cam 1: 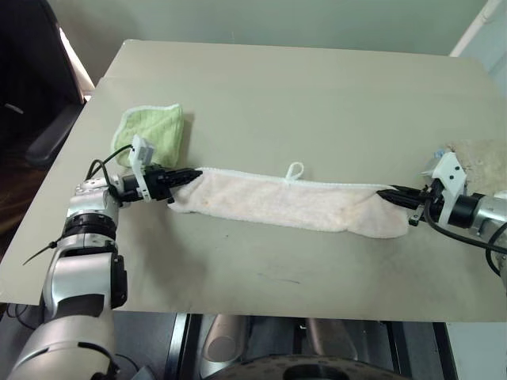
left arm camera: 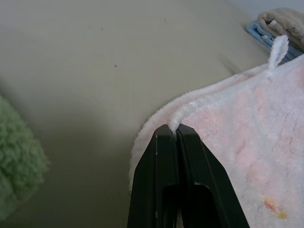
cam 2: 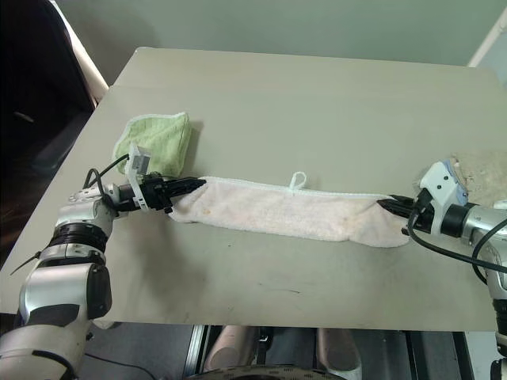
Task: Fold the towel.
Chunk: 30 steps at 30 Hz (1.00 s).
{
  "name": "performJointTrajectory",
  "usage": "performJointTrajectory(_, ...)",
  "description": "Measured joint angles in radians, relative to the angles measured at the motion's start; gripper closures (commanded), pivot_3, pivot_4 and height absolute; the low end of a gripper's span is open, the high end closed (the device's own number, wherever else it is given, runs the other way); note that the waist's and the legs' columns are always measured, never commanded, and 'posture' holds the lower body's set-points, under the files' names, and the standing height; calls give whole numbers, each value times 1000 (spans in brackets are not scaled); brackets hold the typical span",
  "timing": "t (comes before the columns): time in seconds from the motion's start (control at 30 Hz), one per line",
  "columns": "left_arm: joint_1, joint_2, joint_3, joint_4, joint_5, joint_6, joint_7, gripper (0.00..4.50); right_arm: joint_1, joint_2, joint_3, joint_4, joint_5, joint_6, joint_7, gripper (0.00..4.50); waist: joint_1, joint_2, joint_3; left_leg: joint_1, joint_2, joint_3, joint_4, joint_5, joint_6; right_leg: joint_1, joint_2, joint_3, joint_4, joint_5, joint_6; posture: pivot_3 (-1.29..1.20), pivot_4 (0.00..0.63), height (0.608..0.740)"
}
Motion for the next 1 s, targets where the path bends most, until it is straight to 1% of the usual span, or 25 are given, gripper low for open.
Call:
performJointTrajectory(0.13,-4,0,6,14,2,-21,11,4458,-14,1,31,37,-20,-25,14,4500,0,0,0,0,0,0,0,0,0,0,0,0,0,0,0,0,150,728)
performJointTrajectory(0.2,-10,-3,16,23,2,-33,24,4500,-34,7,48,70,-31,-37,17,4018,0,0,0,0,0,0,0,0,0,0,0,0,0,0,0,0,150,728)
performJointTrajectory(0.23,-20,-7,20,33,2,-42,32,4500,-53,8,59,94,-39,-47,20,3868,0,0,0,0,0,0,0,0,0,0,0,0,0,1,0,0,150,728)
performJointTrajectory(0.27,-29,-14,24,36,1,-48,38,4500,-73,11,65,117,-43,-57,22,3570,0,0,0,0,0,0,0,1,1,0,0,0,0,1,0,0,150,728)
performJointTrajectory(0.37,-48,-28,39,40,-2,-59,52,3786,-111,28,72,154,-51,-85,30,2514,1,0,0,0,0,0,0,1,1,0,0,0,0,2,-2,0,150,728)
performJointTrajectory(0.4,-51,-28,40,41,-2,-60,53,3507,-119,36,72,159,-55,-89,30,2229,0,0,0,0,0,0,0,1,1,0,0,0,0,2,-2,0,150,728)
performJointTrajectory(0.6,-51,-27,40,41,0,-51,24,1330,-116,41,68,155,-35,-75,50,57,0,0,0,-1,0,0,0,1,0,0,-1,0,-1,2,-2,0,150,728)
performJointTrajectory(0.67,-51,-24,39,40,4,-63,26,628,-99,34,58,131,-18,-60,60,0,1,0,0,-1,0,0,0,1,0,0,-1,0,-1,2,-2,0,150,728)
performJointTrajectory(0.7,-50,-21,40,39,8,-73,31,350,-88,29,51,118,-13,-54,63,0,2,0,0,-1,0,0,0,1,0,0,-1,0,-1,2,-2,0,150,728)
performJointTrajectory(0.87,-49,9,51,39,20,-106,51,350,-63,19,-17,72,15,-19,47,0,1,0,0,0,0,0,0,1,0,0,-1,0,-1,2,-3,0,150,728)
performJointTrajectory(1.0,-48,13,61,39,19,-109,52,350,-37,13,-84,17,50,36,12,0,1,0,0,-1,0,0,-1,1,0,0,-1,0,-1,2,-3,0,150,728)
